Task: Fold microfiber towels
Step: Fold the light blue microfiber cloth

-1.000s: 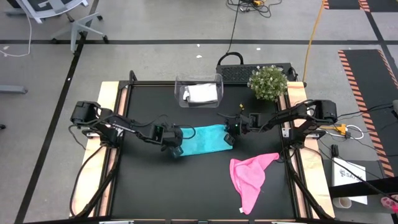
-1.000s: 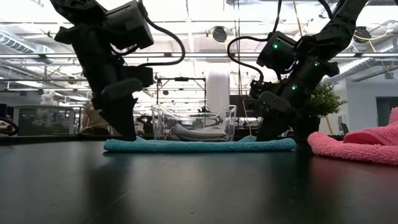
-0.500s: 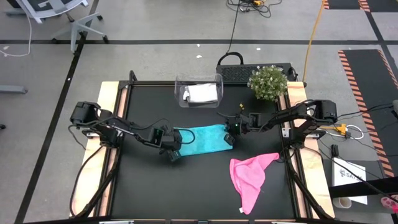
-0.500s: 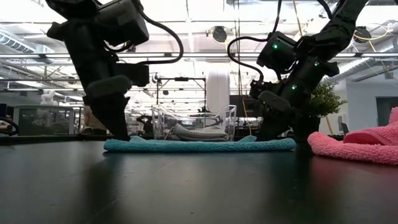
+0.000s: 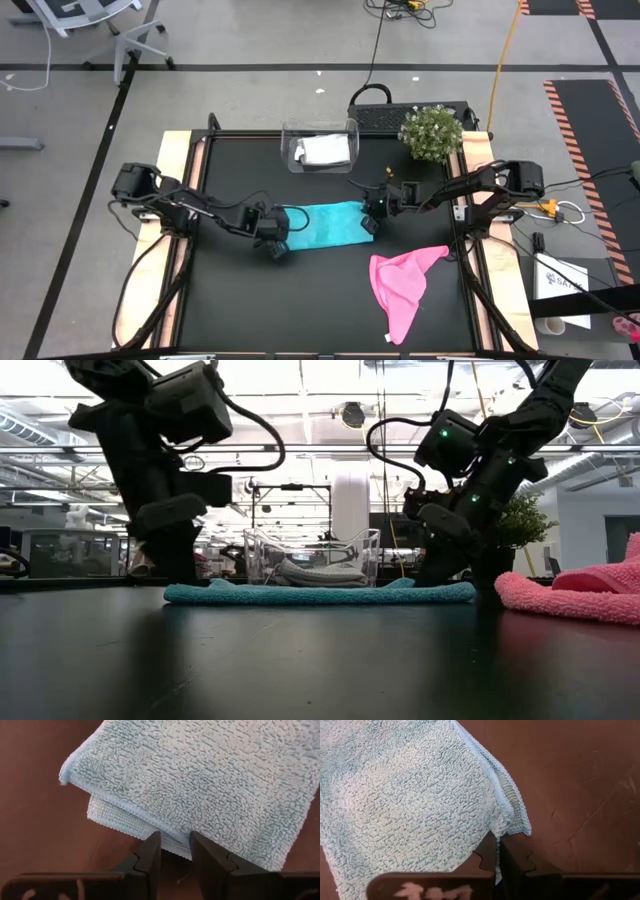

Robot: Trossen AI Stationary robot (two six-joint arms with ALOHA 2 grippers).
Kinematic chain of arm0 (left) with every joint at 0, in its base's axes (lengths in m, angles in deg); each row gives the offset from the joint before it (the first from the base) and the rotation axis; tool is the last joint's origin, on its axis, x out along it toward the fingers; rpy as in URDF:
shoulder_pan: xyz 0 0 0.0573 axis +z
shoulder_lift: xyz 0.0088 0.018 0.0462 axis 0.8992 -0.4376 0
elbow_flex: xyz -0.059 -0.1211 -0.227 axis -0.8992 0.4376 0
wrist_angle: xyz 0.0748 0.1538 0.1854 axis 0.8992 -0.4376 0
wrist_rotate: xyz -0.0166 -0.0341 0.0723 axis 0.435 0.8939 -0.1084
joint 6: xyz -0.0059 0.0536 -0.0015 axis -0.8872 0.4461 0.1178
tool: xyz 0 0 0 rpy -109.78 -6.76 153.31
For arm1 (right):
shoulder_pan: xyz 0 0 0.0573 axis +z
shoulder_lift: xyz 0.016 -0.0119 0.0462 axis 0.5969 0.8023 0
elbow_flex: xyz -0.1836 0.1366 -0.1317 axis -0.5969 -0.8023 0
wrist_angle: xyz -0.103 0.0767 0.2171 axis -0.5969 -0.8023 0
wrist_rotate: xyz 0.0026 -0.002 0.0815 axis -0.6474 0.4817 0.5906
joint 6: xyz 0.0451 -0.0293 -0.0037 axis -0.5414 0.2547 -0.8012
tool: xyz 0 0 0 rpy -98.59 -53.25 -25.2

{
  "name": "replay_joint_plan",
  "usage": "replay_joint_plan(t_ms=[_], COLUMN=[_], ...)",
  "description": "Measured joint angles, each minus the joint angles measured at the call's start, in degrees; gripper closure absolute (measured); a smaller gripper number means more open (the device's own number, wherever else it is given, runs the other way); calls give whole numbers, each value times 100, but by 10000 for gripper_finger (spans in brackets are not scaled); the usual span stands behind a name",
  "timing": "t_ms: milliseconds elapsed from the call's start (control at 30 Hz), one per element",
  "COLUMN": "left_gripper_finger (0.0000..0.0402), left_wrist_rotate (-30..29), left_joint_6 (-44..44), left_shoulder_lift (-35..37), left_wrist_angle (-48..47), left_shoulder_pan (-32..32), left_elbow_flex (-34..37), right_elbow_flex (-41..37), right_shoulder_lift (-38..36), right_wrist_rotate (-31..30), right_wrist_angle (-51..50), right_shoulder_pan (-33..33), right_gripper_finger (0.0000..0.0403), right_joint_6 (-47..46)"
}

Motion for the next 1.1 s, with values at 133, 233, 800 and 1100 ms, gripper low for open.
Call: replay_joint_plan(t_ms=[133, 233, 800, 1100], left_gripper_finger=[293, 293, 293, 293], left_wrist_rotate=[-20, -54, -148, -133], left_joint_6=[-150, -118, 134, 45], left_shoulder_lift=[13, 4, -13, -31], left_wrist_angle=[275, 437, 719, 997], left_shoulder_pan=[-3, -3, 4, 4], left_elbow_flex=[202, 211, 223, 233], right_elbow_flex=[2, 2, -4, 2], right_shoulder_lift=[-9, -12, -1143, -1330], right_wrist_rotate=[-10, -24, -42, -55], right_wrist_angle=[-85, -121, -557, -557], right_shoulder_pan=[1, 1, 5, 1], right_gripper_finger=[403, 403, 403, 403], right_joint_6=[0, 0, -832, -909])
